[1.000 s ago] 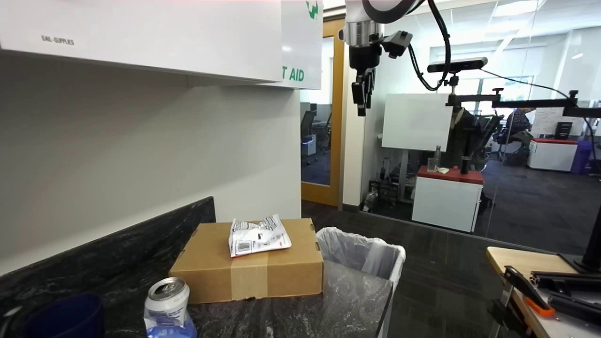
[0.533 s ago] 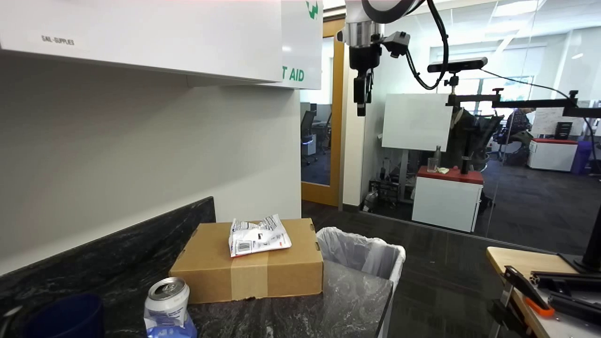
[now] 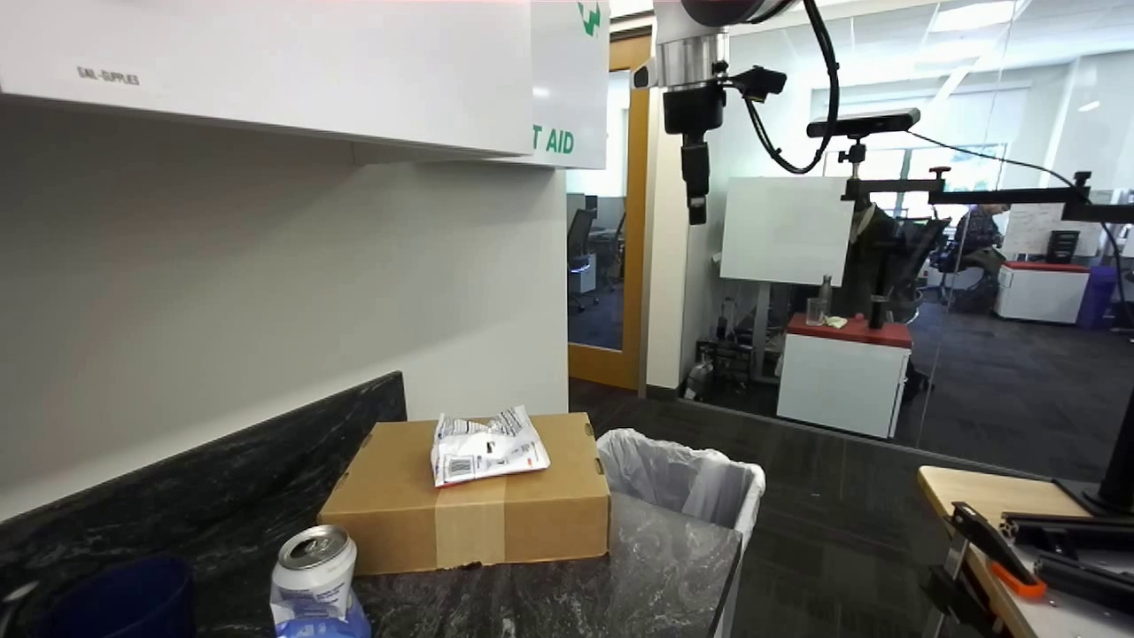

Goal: Throw the paper, can, and packet in the bin

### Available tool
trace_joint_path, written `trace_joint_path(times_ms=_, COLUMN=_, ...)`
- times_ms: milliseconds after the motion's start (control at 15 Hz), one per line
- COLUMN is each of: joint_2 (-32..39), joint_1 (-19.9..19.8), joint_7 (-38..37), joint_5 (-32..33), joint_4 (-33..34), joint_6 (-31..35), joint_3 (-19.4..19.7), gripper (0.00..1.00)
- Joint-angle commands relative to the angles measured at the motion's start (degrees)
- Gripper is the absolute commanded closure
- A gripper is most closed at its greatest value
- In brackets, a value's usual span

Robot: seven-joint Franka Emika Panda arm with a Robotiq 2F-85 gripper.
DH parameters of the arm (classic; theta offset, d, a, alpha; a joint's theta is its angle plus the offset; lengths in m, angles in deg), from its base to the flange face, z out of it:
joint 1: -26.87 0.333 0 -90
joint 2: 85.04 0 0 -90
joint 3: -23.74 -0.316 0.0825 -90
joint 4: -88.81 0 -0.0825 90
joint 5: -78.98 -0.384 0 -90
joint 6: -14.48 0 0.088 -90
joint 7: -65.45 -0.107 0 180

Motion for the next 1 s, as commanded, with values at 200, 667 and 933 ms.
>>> trace_joint_path(times_ms=200, joint_2=-13.13, joint_1=6.21, joint_7=-0.73, joint_5=-1.95, joint_4=-14.34, joint_6=-9.45, joint_3=-7.21, gripper=0.00)
trace_joint_path(times_ms=667, joint_2=-15.41, joint_1=16.59, joint_7=-14.11, joint_5=-9.26, joint_4=-22.46, joint_6=-6.85, joint_3=-18.22, gripper=0.00)
trace_joint_path(times_ms=933, joint_2=-12.26, joint_1=21.42, joint_7=-26.43, joint_5=-9.41, joint_4=-27.42, joint_6=4.98, joint_3=-25.34, gripper=0.00)
